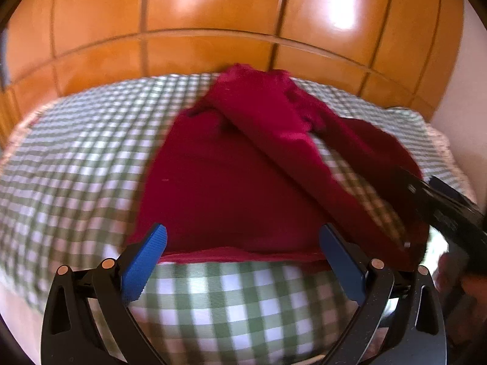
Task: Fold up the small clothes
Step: 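Grasp the red sweater's sleeve with the left tool and lift it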
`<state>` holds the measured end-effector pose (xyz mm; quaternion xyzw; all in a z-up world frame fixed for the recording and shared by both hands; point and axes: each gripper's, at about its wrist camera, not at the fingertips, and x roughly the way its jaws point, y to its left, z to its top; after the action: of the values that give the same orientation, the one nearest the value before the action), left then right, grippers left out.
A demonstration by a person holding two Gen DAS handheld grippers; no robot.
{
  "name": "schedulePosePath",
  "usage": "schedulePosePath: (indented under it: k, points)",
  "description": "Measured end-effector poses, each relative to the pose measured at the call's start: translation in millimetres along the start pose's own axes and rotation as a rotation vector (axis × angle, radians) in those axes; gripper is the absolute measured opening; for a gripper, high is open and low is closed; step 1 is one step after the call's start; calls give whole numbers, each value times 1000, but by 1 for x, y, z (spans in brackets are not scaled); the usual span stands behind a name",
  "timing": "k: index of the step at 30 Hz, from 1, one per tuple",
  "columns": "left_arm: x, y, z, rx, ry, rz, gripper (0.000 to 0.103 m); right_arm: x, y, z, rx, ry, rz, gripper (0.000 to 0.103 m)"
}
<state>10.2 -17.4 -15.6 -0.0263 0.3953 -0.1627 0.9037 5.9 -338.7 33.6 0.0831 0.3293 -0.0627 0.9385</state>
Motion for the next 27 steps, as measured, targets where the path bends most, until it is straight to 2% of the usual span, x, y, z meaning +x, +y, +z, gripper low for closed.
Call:
schedulePosePath:
  k: [2, 5, 9, 13, 16, 19, 22, 24, 25, 27]
  points:
    - [3, 4, 2, -35, 3, -94, 99, 6, -4, 11, -10, -33, -27, 101]
    - [2, -1, 7, -34, -12, -174, 99, 22, -10, 26, -40, -71, -76, 101]
    - [5, -28, 17, 71, -32, -143, 99, 52, -22, 40, -61, -71, -143, 101]
    - [16, -43, 26, 95, 30, -211, 99, 85, -34, 47, -89, -47, -224, 101]
    - [21, -60, 28, 154, 32, -249, 99, 103, -48, 48, -97, -31, -283, 101]
    - [20, -82, 20, 285, 3, -263, 99, 124, -69, 46, -52, 39, -288, 101]
    - [27, -103, 9, 442, -30, -222, 99, 136, -85, 42, 7, 100, -264, 101]
    - [34, -110, 6, 477, -12, -201, 92, 140, -88, 40, 16, 119, -252, 101]
    - [42, -112, 6, 492, 14, -205, 83, 141, -88, 40, 15, 127, -252, 101]
    - [53, -114, 5, 510, 43, -226, 77, 142, -86, 39, 6, 132, -251, 101]
